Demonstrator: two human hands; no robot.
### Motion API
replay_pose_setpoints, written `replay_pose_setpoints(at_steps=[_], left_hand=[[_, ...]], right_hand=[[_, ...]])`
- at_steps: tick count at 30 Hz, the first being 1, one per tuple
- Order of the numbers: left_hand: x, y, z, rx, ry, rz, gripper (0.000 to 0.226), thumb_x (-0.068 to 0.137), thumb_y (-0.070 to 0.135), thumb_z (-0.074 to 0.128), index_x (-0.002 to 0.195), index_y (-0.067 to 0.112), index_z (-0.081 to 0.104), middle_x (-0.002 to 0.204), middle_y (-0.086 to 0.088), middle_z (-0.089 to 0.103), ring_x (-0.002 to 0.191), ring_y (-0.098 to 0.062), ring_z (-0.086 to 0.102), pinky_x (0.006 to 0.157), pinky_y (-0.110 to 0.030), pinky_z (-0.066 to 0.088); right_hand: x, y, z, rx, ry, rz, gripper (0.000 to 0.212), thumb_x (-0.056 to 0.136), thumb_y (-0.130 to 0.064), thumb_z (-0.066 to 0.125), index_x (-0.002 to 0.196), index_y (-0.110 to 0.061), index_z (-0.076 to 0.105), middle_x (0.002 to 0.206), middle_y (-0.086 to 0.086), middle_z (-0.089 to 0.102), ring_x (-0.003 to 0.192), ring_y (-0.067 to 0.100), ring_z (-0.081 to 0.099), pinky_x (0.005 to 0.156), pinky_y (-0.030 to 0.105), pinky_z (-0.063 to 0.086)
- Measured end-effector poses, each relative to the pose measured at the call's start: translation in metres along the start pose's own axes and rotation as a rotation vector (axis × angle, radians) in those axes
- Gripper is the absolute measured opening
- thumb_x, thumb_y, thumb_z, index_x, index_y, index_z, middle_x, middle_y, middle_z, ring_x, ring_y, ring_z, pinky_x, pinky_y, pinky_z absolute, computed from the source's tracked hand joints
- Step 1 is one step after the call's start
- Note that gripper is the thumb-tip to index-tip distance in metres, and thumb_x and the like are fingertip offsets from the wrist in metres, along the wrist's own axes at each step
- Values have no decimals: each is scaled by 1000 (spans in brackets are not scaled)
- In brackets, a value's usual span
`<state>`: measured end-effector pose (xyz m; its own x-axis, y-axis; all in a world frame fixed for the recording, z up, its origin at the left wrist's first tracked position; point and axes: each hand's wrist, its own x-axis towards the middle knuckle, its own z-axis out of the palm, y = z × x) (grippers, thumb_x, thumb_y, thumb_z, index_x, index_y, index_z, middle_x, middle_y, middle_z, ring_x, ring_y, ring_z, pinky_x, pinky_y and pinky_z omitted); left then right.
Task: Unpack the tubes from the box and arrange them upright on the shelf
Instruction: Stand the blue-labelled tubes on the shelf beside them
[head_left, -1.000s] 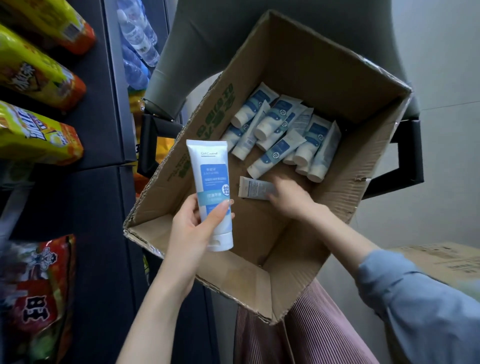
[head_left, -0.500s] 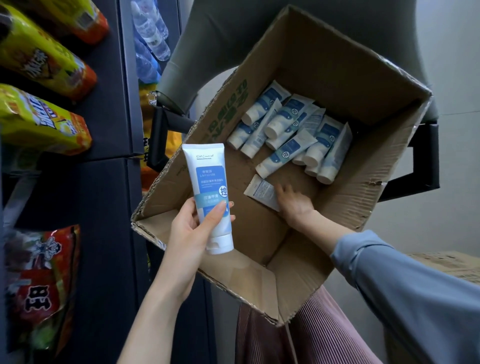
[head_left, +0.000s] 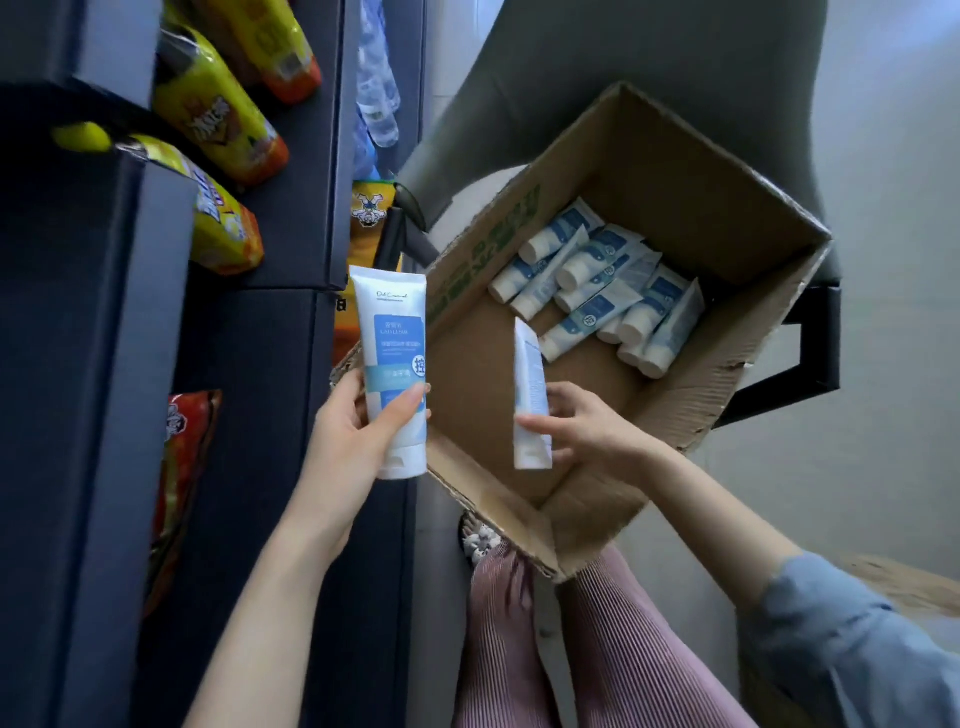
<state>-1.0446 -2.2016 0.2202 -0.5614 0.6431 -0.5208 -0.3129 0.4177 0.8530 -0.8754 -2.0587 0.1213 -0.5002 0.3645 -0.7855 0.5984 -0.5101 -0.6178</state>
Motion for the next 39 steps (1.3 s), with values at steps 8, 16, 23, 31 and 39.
replay_pose_setpoints(at_steps=[8, 16, 23, 31, 39], left_hand=[[-62, 35, -19, -114, 93, 87, 34, 72, 32, 67, 105, 23, 62, 93, 4, 72, 85, -10, 67, 73, -25, 56], [-133, 60, -33, -289, 260, 178, 35, 70, 33, 68, 103, 24, 64, 94, 8, 73, 88, -8, 68, 76, -22, 55], [-201, 64, -20, -383, 518, 254, 27, 76, 26, 68, 103, 22, 64, 98, 3, 72, 90, -15, 68, 77, -25, 56], [-296, 66, 16, -414, 843, 337, 41, 69, 41, 71, 105, 23, 65, 102, 2, 71, 96, -16, 68, 76, -28, 53], [-403, 77, 25, -357, 1108, 472, 39, 68, 40, 70, 103, 22, 67, 95, 4, 72, 89, -12, 69, 66, -19, 52]], right_hand=[[-105, -62, 24, 411, -294, -225, 51, 81, -17, 60, 131, -18, 49, 123, 10, 60, 108, 26, 61, 78, 39, 58], [-155, -116, 45, 325, -555, -288, 42, 82, -17, 57, 123, -25, 56, 125, 7, 63, 107, 23, 64, 82, 39, 57], [-185, -130, 58, 149, -698, -262, 32, 85, -16, 51, 116, -14, 58, 102, 3, 70, 89, 16, 68, 76, 33, 58], [-239, -147, 74, -29, -850, -278, 35, 83, -25, 56, 116, -13, 56, 96, 4, 70, 83, 17, 69, 65, 33, 58], [-315, -151, 121, -113, -1093, -401, 42, 81, -19, 60, 122, -18, 55, 114, 6, 67, 101, 24, 67, 73, 37, 58]])
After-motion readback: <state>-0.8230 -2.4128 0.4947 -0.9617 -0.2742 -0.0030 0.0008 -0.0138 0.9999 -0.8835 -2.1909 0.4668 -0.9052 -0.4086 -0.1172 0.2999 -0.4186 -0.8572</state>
